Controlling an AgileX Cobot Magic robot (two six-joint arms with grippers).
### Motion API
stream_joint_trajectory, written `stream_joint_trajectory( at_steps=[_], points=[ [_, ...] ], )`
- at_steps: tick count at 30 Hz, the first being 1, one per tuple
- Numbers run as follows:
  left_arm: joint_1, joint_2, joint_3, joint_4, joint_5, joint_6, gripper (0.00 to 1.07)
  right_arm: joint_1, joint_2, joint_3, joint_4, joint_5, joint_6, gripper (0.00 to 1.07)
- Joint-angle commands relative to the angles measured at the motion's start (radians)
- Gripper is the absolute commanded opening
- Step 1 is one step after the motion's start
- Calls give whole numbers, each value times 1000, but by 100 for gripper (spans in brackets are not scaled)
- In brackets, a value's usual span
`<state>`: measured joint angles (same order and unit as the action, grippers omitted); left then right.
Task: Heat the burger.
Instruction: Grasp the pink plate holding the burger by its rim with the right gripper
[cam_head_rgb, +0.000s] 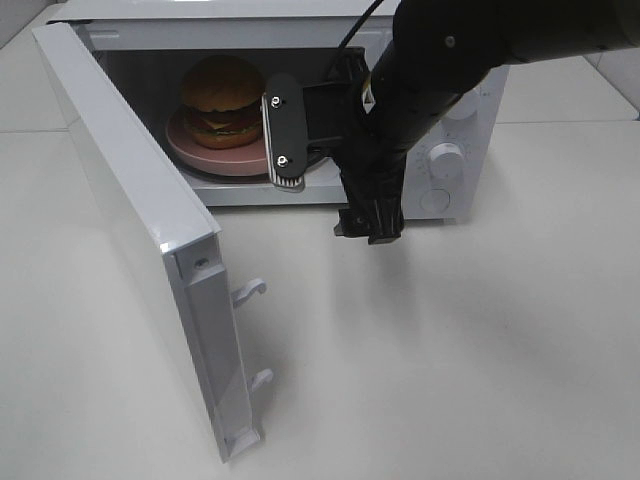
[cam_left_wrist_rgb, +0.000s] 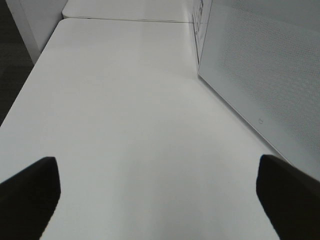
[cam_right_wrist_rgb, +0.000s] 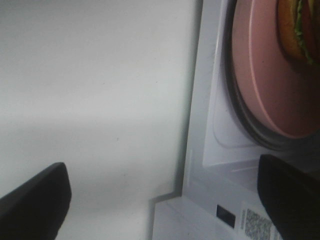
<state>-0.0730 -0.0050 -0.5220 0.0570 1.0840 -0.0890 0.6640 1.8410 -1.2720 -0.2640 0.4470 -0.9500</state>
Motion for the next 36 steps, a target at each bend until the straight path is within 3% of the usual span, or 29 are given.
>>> stream_joint_trajectory(
  at_steps=[1, 26, 36],
  points=[
    [2, -15, 3, 3, -13, -3, 100, 2, 33, -29, -4, -34, 17, 92],
    [2, -15, 3, 3, -13, -3, 100, 2, 354, -385, -22, -64, 75, 88],
    [2, -15, 3, 35, -14, -3, 100, 0, 432, -482, -22, -51, 75, 86]
  ],
)
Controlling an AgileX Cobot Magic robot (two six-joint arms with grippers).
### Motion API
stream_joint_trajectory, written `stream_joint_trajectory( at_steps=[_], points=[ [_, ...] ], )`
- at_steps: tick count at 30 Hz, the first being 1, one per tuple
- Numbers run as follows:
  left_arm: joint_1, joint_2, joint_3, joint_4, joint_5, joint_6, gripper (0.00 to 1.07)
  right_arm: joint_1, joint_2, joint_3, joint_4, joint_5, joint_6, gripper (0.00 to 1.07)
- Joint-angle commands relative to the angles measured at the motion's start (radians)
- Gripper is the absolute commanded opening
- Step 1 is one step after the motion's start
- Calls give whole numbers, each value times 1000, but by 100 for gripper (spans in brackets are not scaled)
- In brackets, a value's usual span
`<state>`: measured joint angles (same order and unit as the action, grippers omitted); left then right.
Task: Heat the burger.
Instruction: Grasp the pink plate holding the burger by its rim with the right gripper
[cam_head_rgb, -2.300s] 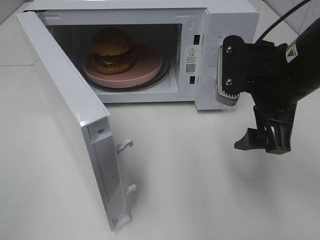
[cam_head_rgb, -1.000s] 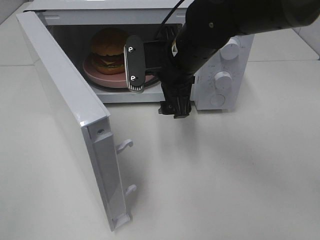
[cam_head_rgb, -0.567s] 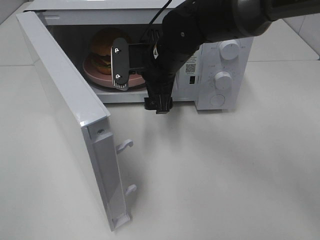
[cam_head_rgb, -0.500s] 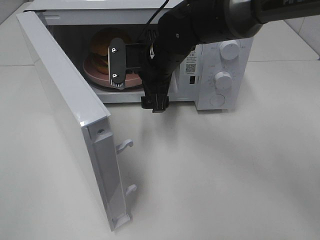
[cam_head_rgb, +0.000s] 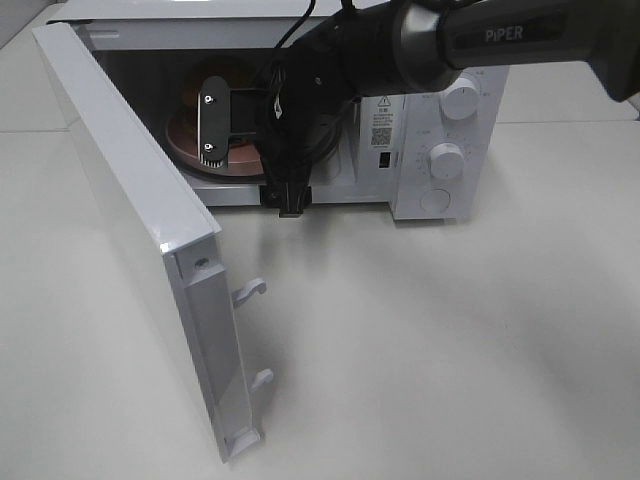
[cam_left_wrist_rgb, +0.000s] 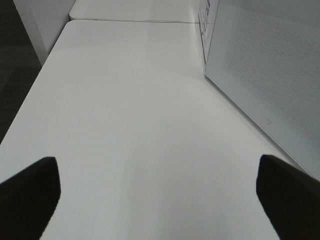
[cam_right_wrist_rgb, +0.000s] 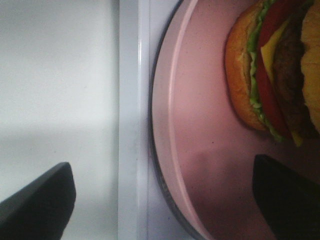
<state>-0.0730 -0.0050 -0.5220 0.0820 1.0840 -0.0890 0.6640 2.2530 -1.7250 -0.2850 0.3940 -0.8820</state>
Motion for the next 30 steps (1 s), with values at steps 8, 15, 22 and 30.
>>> stream_joint_trajectory(
  at_steps=[8, 15, 22, 30],
  points=[
    [2, -15, 3, 40, -14, -3, 100, 0, 98, -113, 26, 5, 7, 84],
    [2, -15, 3, 46, -17, -3, 100, -1, 136, -150, 28, 0, 7, 83],
    [2, -15, 3, 46, -17, -3, 100, -1, 178, -191, 75, 4, 14, 80],
    [2, -15, 3, 46, -17, -3, 100, -13, 194, -191, 84, 4, 14, 73]
  ],
)
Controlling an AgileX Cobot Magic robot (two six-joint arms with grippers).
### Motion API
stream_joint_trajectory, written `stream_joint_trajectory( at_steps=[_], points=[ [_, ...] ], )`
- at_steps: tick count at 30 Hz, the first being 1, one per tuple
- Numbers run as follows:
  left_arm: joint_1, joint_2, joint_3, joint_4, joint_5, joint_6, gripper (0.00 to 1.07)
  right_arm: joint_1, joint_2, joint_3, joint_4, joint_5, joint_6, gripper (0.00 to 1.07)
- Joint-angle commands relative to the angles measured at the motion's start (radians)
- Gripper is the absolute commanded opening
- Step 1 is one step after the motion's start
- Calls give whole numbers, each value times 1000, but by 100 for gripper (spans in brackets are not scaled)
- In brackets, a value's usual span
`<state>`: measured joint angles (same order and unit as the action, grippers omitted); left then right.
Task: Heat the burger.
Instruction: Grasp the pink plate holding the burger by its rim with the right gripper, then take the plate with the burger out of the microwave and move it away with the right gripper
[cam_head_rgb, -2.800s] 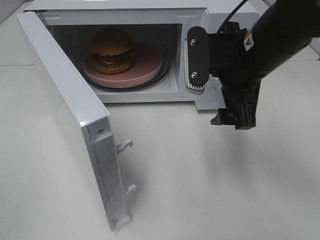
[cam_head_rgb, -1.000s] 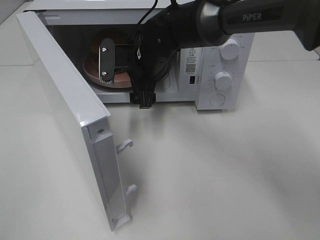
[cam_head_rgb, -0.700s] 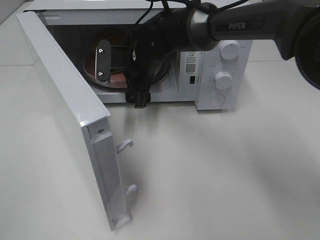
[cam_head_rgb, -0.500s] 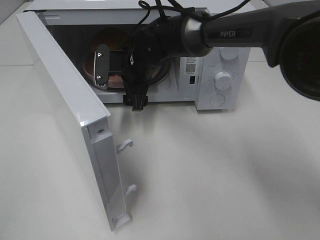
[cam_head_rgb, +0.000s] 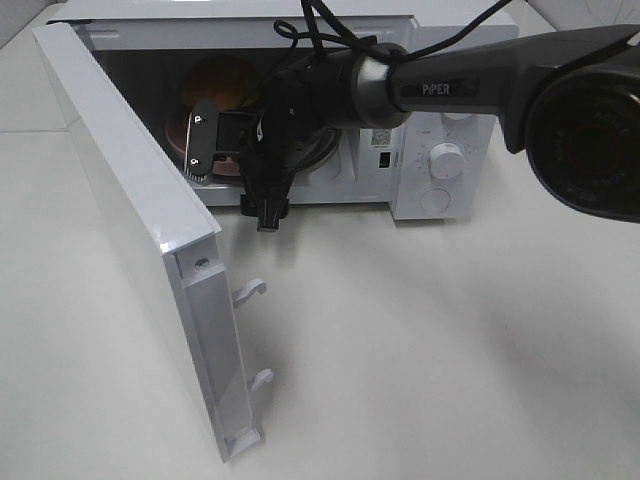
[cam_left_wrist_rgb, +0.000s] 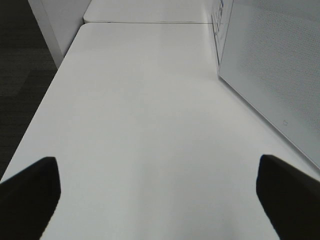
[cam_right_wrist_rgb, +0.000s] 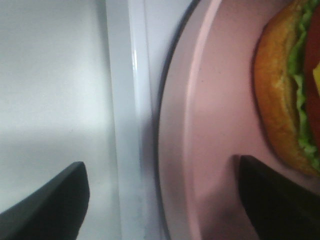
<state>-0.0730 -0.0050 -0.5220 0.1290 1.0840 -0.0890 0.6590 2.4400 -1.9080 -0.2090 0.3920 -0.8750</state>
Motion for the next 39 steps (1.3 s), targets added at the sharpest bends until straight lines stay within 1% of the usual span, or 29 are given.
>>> stream_joint_trajectory(
  at_steps=[1, 4, 6, 7, 8, 9, 10, 11, 12, 13, 14, 15, 25, 26, 30, 39],
  points=[
    [2, -15, 3, -1, -17, -3, 100, -8, 7, -8, 8, 6, 7, 73],
    [2, -15, 3, -2, -18, -3, 100, -8, 16, -8, 31, 6, 7, 73],
    [2, -15, 3, -2, -19, -3, 100, -8, 20, -8, 31, 11, 7, 67],
    [2, -15, 3, -2, -19, -3, 100, -8, 20, -8, 31, 11, 7, 67],
    [2, -15, 3, -2, -20, -3, 100, -8, 20, -8, 31, 20, 7, 56],
    [2, -15, 3, -2, -20, -3, 100, -8, 20, -8, 31, 20, 7, 56],
    [2, -15, 3, -2, -20, -3, 100, -8, 20, -8, 31, 29, 7, 41],
    [2, -15, 3, -2, -20, -3, 100, -8, 20, -8, 31, 34, 7, 34],
    [2, -15, 3, -2, -20, -3, 100, -8, 20, -8, 31, 34, 7, 34],
    [2, -15, 3, -2, -20, -3, 100, -8, 20, -8, 37, 45, 7, 17],
    [2, -15, 3, -2, -20, -3, 100, -8, 20, -8, 37, 45, 7, 17],
    [2, -15, 3, -2, -20, -3, 100, -8, 20, -8, 50, 58, 7, 0],
    [2, -15, 3, -2, -20, -3, 100, -5, 0, -8, 67, 95, 7, 0],
    [2, -15, 3, -1, -20, -3, 100, -5, -9, -8, 91, 100, 7, 0],
    [2, -15, 3, -2, -20, -3, 100, -3, -26, -8, 113, 119, -2, 0],
    [2, -15, 3, -1, -20, -3, 100, 8, -77, -8, 137, 284, -105, 0]
  ],
)
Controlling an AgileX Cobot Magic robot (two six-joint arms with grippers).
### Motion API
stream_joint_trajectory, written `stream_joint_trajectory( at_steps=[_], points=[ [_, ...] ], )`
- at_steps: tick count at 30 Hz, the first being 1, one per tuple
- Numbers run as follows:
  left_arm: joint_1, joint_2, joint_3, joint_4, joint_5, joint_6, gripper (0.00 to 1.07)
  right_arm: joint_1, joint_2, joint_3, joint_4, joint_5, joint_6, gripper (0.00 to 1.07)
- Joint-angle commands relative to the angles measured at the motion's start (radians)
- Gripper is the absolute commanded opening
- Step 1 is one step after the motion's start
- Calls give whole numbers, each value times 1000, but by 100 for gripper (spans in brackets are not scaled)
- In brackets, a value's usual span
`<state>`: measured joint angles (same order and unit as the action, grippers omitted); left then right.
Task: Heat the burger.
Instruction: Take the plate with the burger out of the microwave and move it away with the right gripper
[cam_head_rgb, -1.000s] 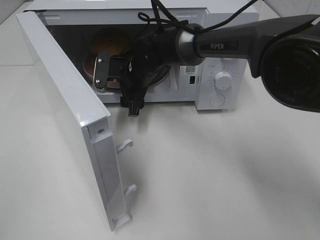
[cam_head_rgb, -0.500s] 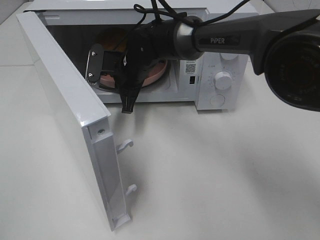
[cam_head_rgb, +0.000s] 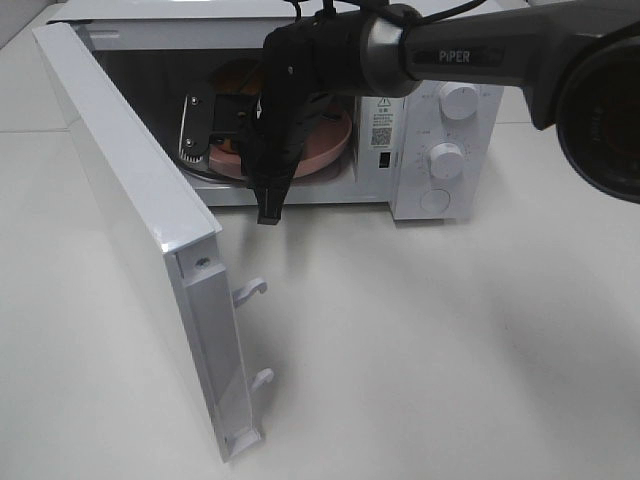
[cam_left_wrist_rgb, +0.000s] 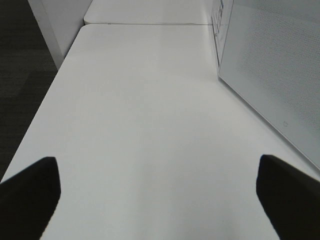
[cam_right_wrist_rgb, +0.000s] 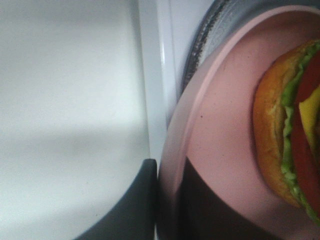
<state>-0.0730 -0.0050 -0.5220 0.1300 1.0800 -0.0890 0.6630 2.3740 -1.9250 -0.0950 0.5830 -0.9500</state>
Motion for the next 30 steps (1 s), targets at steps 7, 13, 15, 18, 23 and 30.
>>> stream_joint_trajectory(
  at_steps=[7, 13, 15, 18, 23, 30],
  points=[
    [2, -15, 3, -3, -16, -3, 100, 4, -54, 49, 22, 87, -65, 0],
    [2, -15, 3, -1, -16, -3, 100, 4, -116, 137, 21, 59, -164, 0],
    [2, -15, 3, -3, -16, -3, 100, 3, -133, 166, 21, 42, -195, 0],
    [2, -15, 3, -3, -16, -3, 100, 3, -159, 209, 23, 10, -234, 0],
    [2, -15, 3, -3, -16, -3, 100, 0, -190, 250, 29, 6, -293, 0],
    [2, -15, 3, -3, -16, -3, 100, 0, -241, 316, 55, -65, -333, 0]
  ],
)
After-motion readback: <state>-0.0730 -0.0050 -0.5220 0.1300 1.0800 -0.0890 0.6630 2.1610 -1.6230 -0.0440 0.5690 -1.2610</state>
